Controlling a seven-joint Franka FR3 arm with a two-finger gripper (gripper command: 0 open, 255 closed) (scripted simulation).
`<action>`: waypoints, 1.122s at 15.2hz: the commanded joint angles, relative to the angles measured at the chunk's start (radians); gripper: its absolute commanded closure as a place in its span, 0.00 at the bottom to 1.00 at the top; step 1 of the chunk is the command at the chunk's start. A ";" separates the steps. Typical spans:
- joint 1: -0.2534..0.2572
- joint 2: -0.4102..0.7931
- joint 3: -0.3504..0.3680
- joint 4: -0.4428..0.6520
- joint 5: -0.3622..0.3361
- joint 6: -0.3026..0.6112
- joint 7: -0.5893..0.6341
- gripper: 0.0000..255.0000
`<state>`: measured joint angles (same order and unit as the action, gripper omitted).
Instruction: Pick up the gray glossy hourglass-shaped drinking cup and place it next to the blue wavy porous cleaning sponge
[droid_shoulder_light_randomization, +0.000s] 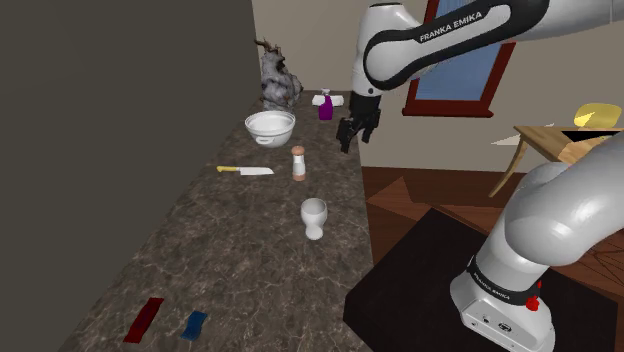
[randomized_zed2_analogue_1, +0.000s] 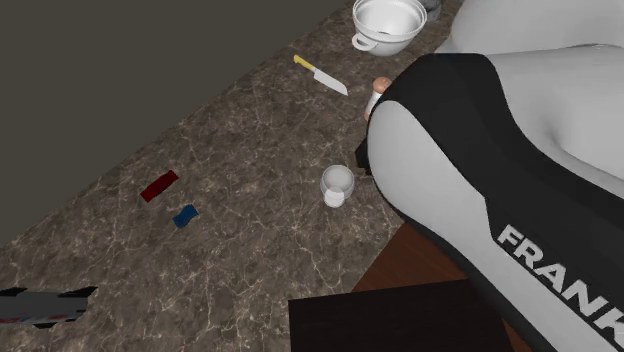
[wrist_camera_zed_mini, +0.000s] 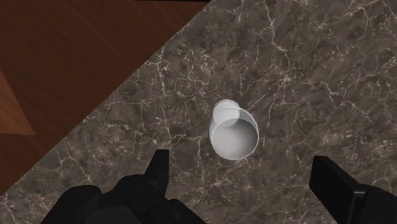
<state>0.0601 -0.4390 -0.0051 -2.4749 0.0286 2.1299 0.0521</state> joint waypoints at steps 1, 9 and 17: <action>0.008 0.068 0.001 -0.004 0.014 0.069 -0.004 0.00; 0.043 0.355 0.007 0.035 0.087 0.296 -0.038 0.00; 0.061 0.665 0.038 0.158 0.181 0.462 -0.096 0.00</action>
<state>0.1211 0.1803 0.0283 -2.3369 0.1962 2.5680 -0.0325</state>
